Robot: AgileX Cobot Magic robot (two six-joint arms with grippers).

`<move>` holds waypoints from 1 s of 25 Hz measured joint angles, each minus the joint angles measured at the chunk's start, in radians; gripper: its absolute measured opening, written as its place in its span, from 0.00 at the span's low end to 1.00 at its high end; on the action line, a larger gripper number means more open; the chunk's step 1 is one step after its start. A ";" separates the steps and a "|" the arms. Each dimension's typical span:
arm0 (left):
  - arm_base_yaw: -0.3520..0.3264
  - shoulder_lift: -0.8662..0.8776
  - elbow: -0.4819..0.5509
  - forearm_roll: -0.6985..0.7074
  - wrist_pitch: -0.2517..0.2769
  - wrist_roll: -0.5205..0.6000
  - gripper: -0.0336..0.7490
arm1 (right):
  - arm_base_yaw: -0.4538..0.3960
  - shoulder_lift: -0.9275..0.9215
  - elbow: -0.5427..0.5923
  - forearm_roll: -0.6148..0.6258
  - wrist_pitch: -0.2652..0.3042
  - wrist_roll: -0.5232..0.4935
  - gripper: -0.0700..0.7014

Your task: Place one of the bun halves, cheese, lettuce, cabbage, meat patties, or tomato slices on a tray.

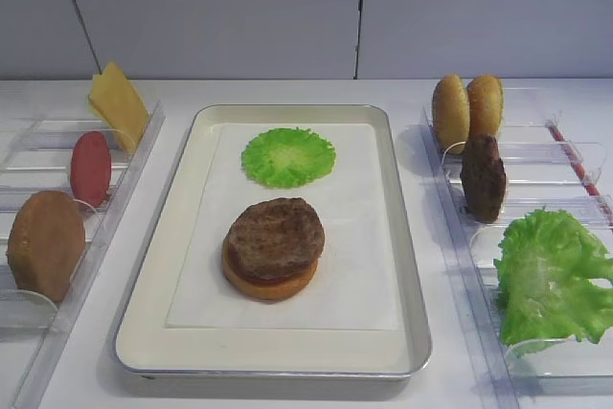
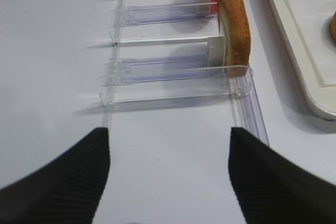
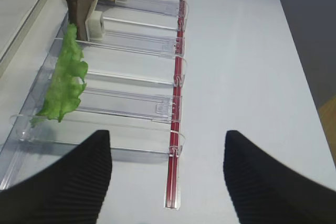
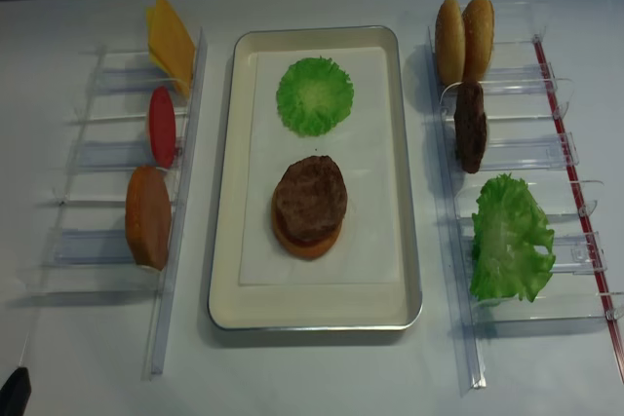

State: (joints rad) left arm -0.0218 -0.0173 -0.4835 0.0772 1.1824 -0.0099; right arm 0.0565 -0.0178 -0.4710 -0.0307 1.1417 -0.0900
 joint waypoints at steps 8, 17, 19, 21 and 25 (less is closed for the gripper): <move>0.000 0.000 0.000 0.000 0.000 0.000 0.64 | 0.000 0.000 0.000 0.000 0.000 0.000 0.73; 0.000 0.000 0.000 0.000 0.000 0.000 0.64 | 0.000 0.000 0.000 0.000 0.000 0.000 0.73; 0.000 0.000 0.000 0.000 0.000 0.000 0.64 | 0.000 0.000 0.000 0.000 0.000 0.000 0.73; 0.000 0.000 0.000 0.000 0.000 0.000 0.64 | 0.000 0.000 0.000 0.000 0.000 0.000 0.73; 0.000 0.000 0.000 0.000 0.000 0.000 0.64 | 0.000 0.000 0.000 0.000 0.000 0.000 0.73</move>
State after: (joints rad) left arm -0.0218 -0.0173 -0.4835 0.0772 1.1824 -0.0099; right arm 0.0565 -0.0178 -0.4710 -0.0307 1.1417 -0.0900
